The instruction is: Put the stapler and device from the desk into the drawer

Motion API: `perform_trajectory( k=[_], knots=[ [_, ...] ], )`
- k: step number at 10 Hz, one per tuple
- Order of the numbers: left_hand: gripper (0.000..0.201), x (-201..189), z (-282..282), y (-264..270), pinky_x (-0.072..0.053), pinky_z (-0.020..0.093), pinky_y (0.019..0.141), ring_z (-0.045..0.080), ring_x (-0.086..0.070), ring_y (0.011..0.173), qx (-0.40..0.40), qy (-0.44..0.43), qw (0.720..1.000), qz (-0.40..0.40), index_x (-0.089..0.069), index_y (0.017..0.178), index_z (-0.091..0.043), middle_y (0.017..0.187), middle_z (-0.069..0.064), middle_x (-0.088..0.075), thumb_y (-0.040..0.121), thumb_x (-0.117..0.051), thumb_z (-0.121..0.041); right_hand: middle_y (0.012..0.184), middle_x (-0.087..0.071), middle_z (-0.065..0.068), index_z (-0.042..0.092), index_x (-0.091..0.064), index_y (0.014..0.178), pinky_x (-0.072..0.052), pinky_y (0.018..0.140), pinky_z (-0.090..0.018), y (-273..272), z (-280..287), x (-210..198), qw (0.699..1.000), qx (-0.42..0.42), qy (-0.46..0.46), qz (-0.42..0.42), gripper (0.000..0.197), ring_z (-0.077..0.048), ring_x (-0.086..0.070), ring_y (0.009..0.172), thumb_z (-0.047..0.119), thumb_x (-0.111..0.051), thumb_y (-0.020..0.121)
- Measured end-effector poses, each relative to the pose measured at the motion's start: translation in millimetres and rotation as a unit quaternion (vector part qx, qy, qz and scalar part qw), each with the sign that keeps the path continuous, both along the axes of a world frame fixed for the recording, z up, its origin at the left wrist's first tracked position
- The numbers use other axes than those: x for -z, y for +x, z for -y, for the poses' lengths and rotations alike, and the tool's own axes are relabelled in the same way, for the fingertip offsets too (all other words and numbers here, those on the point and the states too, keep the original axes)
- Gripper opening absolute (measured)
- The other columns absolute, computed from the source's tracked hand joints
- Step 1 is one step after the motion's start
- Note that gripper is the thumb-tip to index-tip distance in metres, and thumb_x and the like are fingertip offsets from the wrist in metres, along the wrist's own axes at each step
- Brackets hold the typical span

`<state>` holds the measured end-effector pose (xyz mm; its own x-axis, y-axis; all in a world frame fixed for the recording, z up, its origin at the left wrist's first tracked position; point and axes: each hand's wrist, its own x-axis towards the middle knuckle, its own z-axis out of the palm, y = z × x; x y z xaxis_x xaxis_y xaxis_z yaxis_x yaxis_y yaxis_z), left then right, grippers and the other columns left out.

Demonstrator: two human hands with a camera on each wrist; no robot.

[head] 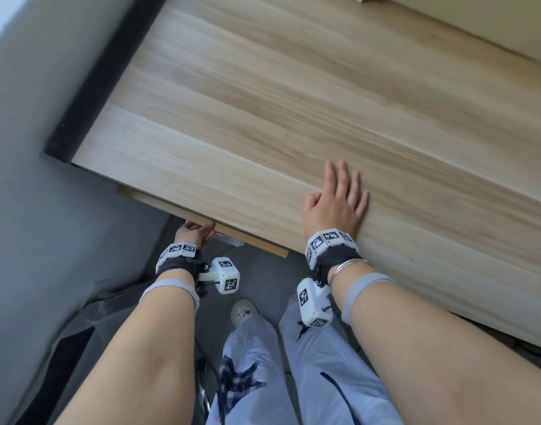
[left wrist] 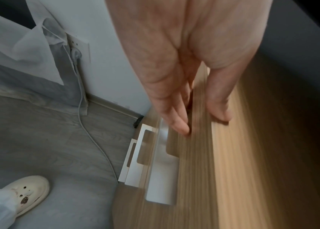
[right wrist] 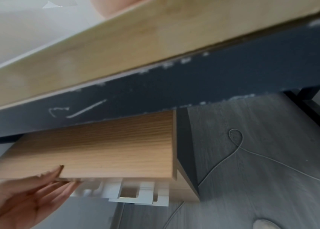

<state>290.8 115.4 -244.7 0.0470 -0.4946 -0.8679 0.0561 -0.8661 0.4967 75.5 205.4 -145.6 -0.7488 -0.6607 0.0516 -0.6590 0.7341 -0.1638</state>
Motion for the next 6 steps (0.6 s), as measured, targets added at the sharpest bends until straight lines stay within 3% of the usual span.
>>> perform_trajectory(
  k=[1,2,3,4,5,6],
  knots=[
    [0.027,6,4,2,-0.057,0.023,0.083,0.016,-0.057,0.074,-0.006,-0.006,1.000,0.013,-0.042,0.072,-0.010,0.071,0.005,-0.046,0.084,-0.059,0.007,0.154,-0.038,0.004,0.028,-0.040,0.143,-0.021,0.117,-0.050,-1,0,0,1.000,-0.001,0.003,0.006,0.068,-0.024,-0.032,0.144,0.028,-0.029,0.076],
    [0.029,6,6,3,-0.058,0.014,0.052,0.016,-0.058,0.071,0.009,-0.012,0.999,0.031,-0.041,0.066,-0.008,0.069,0.007,-0.048,0.083,-0.060,0.007,0.153,-0.039,0.004,0.028,-0.041,0.142,-0.022,0.116,-0.050,-1,0,1,1.000,0.000,0.003,0.003,0.068,-0.024,-0.033,0.144,0.027,-0.030,0.076],
    [0.030,4,8,4,-0.058,0.018,0.059,0.017,-0.059,0.069,0.049,-0.010,0.997,0.054,-0.043,0.063,-0.009,0.057,0.006,-0.060,0.083,-0.061,0.004,0.152,-0.041,0.003,0.028,-0.042,0.141,-0.023,0.116,-0.050,0,1,0,1.000,0.001,-0.003,0.005,0.067,-0.025,-0.035,0.143,0.027,-0.031,0.075],
    [0.021,6,10,9,-0.051,0.033,0.088,0.020,-0.058,0.071,0.130,-0.008,0.989,0.071,-0.052,0.066,-0.009,0.057,0.005,-0.066,0.084,-0.064,-0.007,0.152,-0.041,0.003,0.028,-0.042,0.142,-0.023,0.116,-0.050,-1,0,-3,1.000,0.001,-0.003,0.013,0.068,-0.025,-0.035,0.143,0.028,-0.030,0.075],
    [0.022,0,11,14,-0.047,0.041,0.099,0.025,-0.060,0.081,0.224,-0.004,0.969,0.103,-0.056,0.073,-0.007,0.073,0.011,-0.062,0.079,-0.071,-0.023,0.153,-0.039,0.004,0.028,-0.041,0.142,-0.022,0.116,-0.050,0,-1,-4,1.000,-0.006,0.005,0.022,0.068,-0.025,-0.033,0.144,0.029,-0.027,0.075],
    [0.023,-4,8,17,-0.052,0.035,0.086,0.020,-0.057,0.069,0.273,-0.011,0.954,0.123,-0.049,0.068,-0.015,0.071,0.005,-0.054,0.084,-0.066,-0.018,0.153,-0.039,0.004,0.028,-0.041,0.142,-0.021,0.116,-0.051,-1,-1,-6,1.000,0.003,0.006,0.025,0.068,-0.025,-0.033,0.144,0.030,-0.027,0.076]
  ],
)
